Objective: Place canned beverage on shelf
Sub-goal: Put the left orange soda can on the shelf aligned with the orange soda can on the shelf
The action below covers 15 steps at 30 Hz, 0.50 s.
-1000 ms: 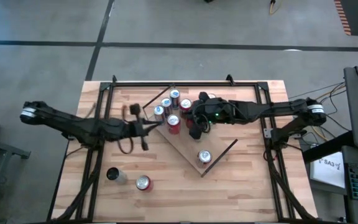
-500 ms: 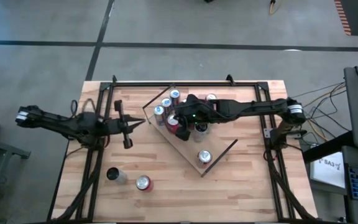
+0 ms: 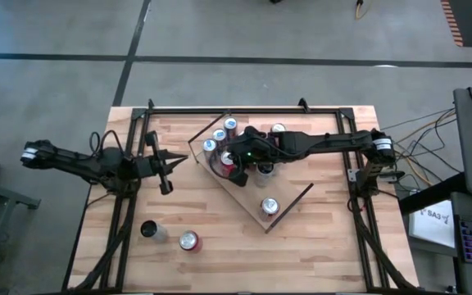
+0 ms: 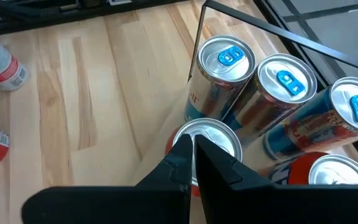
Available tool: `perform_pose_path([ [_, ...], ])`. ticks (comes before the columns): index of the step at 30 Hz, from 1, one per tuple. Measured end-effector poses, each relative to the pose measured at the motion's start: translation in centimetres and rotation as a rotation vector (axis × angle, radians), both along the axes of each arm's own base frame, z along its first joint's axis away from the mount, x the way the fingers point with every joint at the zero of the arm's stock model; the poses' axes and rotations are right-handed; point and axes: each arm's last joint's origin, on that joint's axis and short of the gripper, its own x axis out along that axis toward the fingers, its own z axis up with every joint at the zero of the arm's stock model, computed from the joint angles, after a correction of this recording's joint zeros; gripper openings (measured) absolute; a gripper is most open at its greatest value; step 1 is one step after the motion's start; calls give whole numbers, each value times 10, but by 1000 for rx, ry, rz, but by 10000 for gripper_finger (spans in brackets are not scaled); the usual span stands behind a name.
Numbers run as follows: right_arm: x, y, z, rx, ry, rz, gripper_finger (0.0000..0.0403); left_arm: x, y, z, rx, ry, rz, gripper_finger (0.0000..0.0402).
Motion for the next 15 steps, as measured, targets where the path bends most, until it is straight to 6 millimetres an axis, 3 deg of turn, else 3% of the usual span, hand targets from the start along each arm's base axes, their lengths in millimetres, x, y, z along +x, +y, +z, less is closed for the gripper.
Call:
perform_pose_path([
  [15,10,21,1,-44,-84,120,9,1,0,1,16,4,7,0],
])
